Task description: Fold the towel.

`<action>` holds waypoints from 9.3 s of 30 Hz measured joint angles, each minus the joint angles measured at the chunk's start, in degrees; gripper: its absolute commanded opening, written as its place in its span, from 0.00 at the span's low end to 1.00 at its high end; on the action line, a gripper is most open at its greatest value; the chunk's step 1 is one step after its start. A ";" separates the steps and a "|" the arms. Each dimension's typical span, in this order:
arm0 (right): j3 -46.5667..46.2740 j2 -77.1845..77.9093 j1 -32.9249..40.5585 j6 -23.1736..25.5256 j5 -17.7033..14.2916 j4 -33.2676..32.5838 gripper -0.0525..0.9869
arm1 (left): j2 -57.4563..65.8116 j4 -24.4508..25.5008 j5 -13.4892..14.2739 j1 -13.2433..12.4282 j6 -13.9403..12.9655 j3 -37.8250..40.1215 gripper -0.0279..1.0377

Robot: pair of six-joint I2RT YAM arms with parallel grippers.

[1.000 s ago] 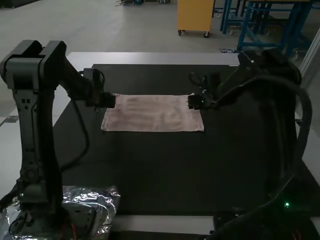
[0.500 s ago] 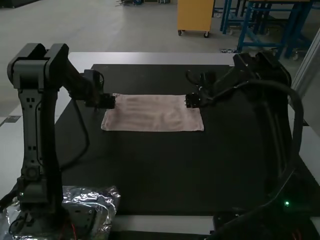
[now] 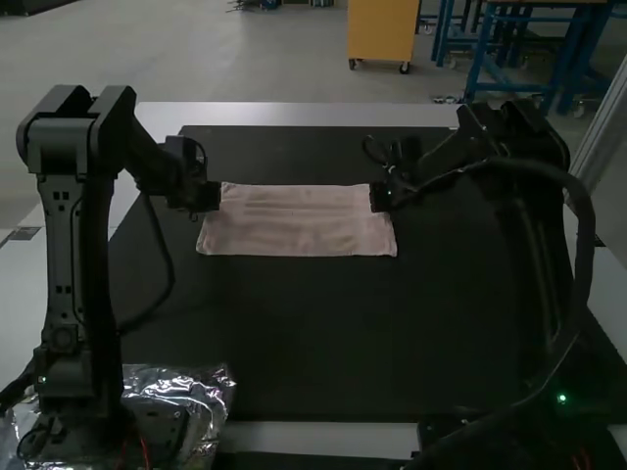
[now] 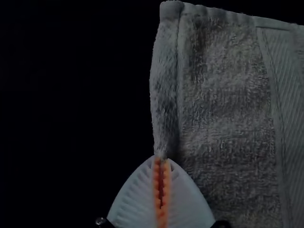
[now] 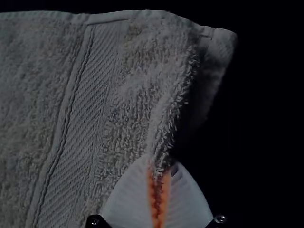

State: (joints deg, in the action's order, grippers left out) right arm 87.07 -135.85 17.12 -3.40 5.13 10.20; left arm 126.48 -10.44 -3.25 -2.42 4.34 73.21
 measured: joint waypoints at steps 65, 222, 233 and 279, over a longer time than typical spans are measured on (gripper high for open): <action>-33.31 29.22 -1.51 2.60 8.50 1.55 0.03 | -31.91 2.01 -7.96 -2.84 -1.27 -27.63 0.05; -25.68 5.51 22.80 17.38 13.11 34.93 0.03 | -43.95 -5.20 -4.20 -4.70 -0.59 -40.39 0.94; -25.05 9.20 21.84 20.04 13.14 31.06 0.33 | -51.58 -0.07 -4.04 -4.70 -0.59 -40.37 0.94; -44.98 135.25 -13.29 13.90 3.56 -19.47 0.94 | -126.27 27.39 -6.58 -1.27 4.20 -41.31 0.94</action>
State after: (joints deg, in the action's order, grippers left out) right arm 42.09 -0.60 3.84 10.50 8.69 -9.28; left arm 0.21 16.95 -9.82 -3.68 8.54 31.90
